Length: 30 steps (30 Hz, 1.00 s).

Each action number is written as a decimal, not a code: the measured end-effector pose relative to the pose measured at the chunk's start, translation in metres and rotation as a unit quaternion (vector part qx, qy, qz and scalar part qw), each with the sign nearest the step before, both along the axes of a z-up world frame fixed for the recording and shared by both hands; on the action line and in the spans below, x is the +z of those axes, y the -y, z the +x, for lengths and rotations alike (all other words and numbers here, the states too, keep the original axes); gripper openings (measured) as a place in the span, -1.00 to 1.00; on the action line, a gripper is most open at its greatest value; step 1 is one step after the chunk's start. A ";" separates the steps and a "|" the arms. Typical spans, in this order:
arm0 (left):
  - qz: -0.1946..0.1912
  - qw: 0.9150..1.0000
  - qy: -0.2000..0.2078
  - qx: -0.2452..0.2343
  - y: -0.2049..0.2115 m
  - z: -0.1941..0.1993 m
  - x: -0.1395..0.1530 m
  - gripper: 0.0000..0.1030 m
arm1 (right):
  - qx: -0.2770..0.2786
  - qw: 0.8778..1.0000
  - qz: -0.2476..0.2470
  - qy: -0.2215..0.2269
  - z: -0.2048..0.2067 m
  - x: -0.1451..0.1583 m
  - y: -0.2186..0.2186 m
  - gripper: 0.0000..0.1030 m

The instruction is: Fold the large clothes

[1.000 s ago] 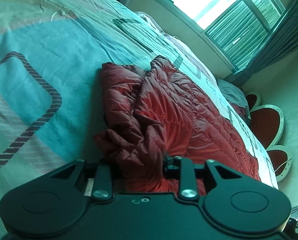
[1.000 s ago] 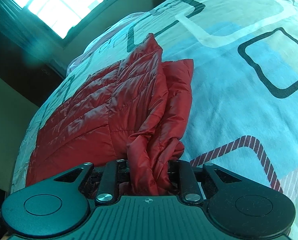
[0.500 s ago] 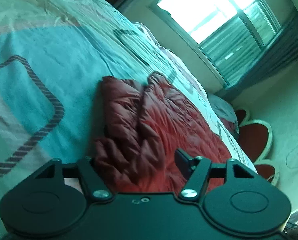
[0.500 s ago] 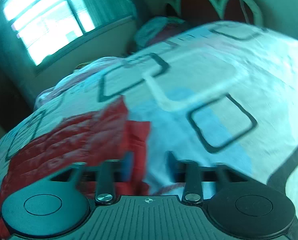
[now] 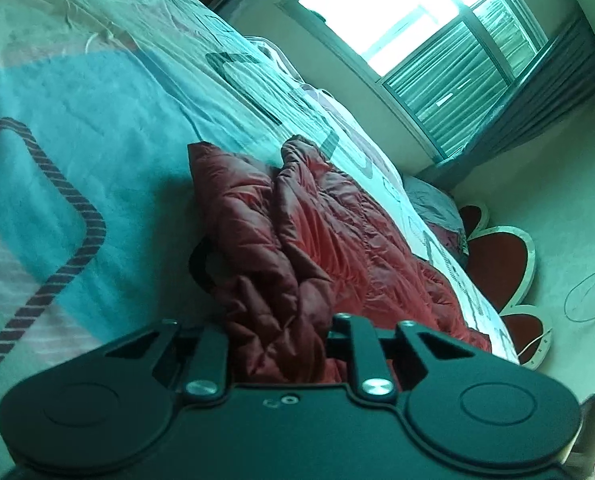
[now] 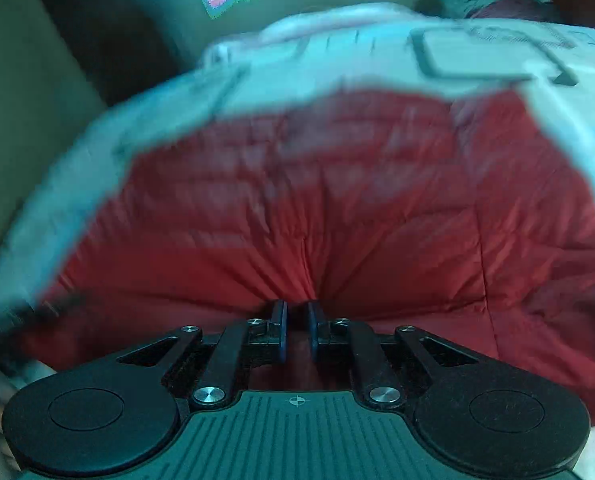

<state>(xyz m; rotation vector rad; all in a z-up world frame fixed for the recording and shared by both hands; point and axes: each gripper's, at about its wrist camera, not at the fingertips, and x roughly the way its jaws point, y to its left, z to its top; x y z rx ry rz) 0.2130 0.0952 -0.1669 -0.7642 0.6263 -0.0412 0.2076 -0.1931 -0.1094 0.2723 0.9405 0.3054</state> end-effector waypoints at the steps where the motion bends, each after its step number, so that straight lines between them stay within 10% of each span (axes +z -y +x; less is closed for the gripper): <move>1: 0.000 1.000 0.000 -0.001 -0.001 0.000 0.002 -0.63 | -0.009 1.000 0.008 -0.007 0.003 0.000 0.000 -0.84; 9: -0.002 1.000 0.007 -0.012 -0.001 -0.001 0.014 -0.64 | -0.013 0.999 0.047 0.013 -0.018 0.040 0.012 -0.83; 13: 0.010 0.999 0.026 -0.031 0.007 0.000 0.032 -0.64 | 0.008 0.999 0.022 -0.028 -0.022 0.013 -0.006 -0.83; 19: 0.093 0.989 0.080 -0.083 0.043 0.002 0.072 -0.64 | -0.011 0.998 0.044 -0.041 -0.013 0.000 -0.004 -0.85; 30: 0.078 0.992 0.045 -0.086 0.024 0.007 0.050 -0.64 | -0.032 0.999 0.020 -0.030 0.031 0.004 -0.024 -0.85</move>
